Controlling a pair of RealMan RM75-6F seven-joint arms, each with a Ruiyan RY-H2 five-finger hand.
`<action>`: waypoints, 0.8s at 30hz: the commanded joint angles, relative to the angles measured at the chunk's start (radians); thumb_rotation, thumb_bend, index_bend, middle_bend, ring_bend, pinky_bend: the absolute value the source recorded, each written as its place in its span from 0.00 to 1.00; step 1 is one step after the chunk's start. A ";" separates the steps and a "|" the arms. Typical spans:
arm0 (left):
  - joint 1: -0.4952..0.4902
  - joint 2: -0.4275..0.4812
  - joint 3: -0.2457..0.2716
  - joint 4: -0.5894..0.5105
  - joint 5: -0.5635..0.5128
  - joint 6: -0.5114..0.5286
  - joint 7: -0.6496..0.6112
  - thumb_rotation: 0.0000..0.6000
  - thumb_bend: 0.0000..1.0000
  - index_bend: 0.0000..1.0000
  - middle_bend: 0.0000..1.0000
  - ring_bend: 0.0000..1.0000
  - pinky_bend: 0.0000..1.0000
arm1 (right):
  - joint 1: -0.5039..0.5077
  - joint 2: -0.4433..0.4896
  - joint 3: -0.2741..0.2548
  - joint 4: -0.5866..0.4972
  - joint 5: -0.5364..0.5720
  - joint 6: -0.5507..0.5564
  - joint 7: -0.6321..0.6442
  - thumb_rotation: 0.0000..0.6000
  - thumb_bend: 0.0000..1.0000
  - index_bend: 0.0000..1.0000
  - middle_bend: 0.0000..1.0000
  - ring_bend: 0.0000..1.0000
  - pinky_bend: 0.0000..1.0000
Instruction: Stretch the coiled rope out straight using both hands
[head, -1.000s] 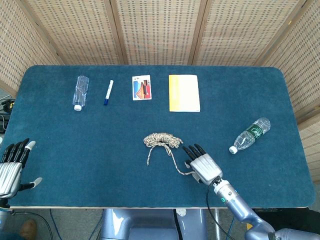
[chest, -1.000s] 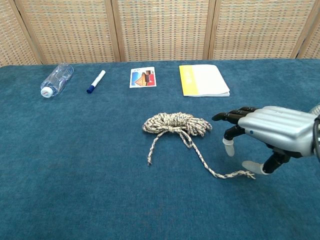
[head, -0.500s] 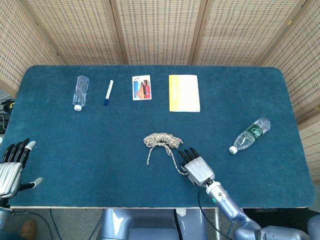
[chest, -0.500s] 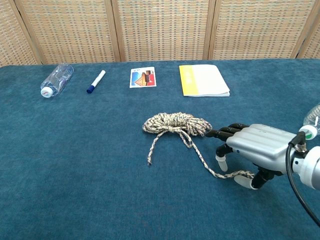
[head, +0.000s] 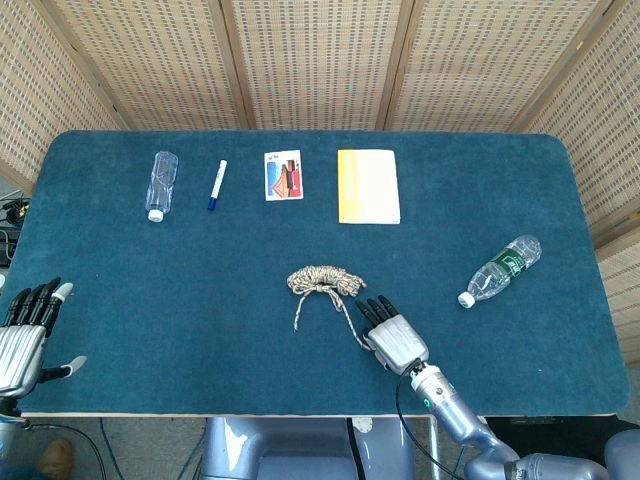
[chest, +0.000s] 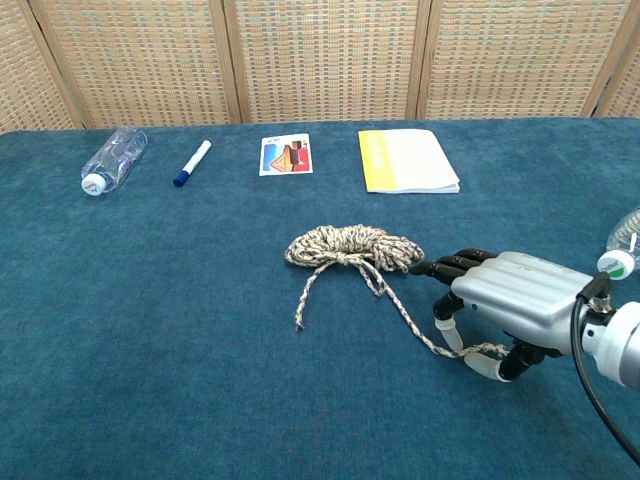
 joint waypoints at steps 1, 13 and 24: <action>0.000 0.000 0.000 0.000 0.000 -0.001 0.000 1.00 0.00 0.00 0.00 0.00 0.00 | 0.000 -0.004 -0.001 0.007 -0.003 0.003 0.007 1.00 0.39 0.53 0.00 0.00 0.00; -0.003 -0.003 0.002 0.001 0.001 -0.008 0.007 1.00 0.00 0.00 0.00 0.00 0.00 | 0.002 -0.017 -0.005 0.026 -0.029 0.028 0.023 1.00 0.39 0.60 0.00 0.00 0.00; -0.084 -0.027 -0.015 0.001 0.049 -0.084 0.134 1.00 0.00 0.00 0.00 0.00 0.00 | 0.008 0.004 -0.009 0.003 -0.030 0.025 -0.001 1.00 0.39 0.60 0.00 0.00 0.00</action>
